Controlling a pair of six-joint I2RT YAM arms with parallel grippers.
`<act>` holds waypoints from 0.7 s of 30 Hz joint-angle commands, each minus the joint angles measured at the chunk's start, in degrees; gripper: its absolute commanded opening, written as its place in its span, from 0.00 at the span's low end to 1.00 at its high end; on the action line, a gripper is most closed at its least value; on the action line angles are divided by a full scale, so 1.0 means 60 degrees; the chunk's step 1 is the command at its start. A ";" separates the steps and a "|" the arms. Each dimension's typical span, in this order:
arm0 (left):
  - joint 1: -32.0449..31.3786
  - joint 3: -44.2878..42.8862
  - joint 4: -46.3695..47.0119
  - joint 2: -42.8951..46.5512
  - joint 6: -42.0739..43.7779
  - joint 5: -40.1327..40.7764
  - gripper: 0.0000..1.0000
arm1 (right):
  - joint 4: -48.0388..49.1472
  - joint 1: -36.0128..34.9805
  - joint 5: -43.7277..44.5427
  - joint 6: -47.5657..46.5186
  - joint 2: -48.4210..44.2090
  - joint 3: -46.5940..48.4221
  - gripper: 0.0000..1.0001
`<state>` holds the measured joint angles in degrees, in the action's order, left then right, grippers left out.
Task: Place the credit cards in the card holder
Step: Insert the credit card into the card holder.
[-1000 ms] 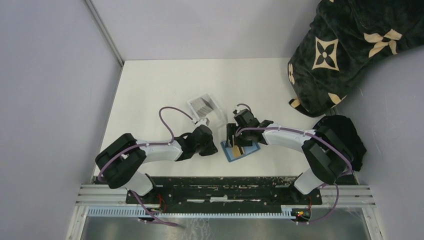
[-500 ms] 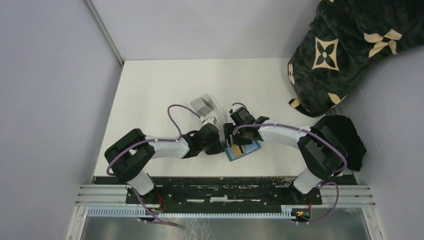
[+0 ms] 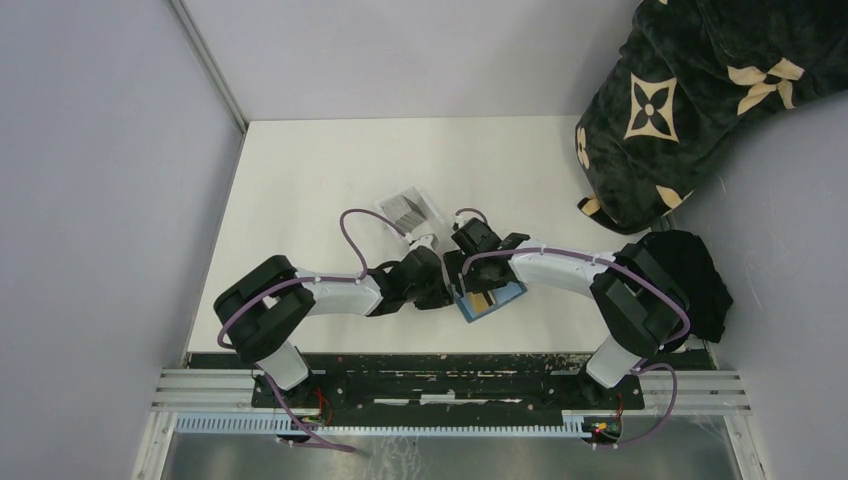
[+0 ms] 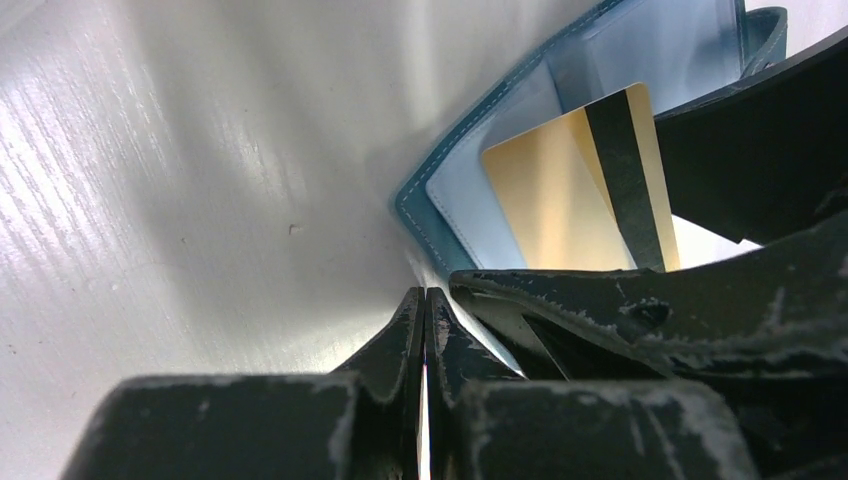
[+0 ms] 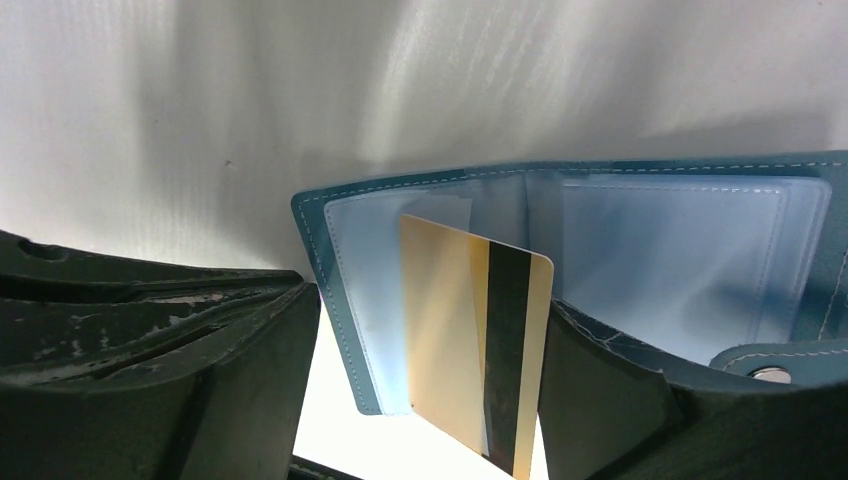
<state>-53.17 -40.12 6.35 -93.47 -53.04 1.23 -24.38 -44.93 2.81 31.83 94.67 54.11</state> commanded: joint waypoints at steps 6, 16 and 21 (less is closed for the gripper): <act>-0.0118 -0.0140 0.0046 -0.0233 0.0205 -0.0030 0.04 | -0.1122 -0.0062 0.0718 -0.0643 0.0354 0.0570 0.79; -0.0173 -0.0271 0.0128 -0.0427 0.0155 -0.0019 0.04 | -0.1288 -0.0174 0.1069 -0.0899 0.0268 0.0756 0.80; -0.0187 -0.0257 0.0128 -0.0408 0.0110 0.0064 0.04 | -0.1319 -0.0175 0.1275 -0.1082 0.0060 0.0937 0.83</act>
<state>-53.87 -40.93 7.90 -94.89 -53.04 0.95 -31.14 -45.95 7.55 27.05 96.79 57.17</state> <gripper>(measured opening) 0.044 0.812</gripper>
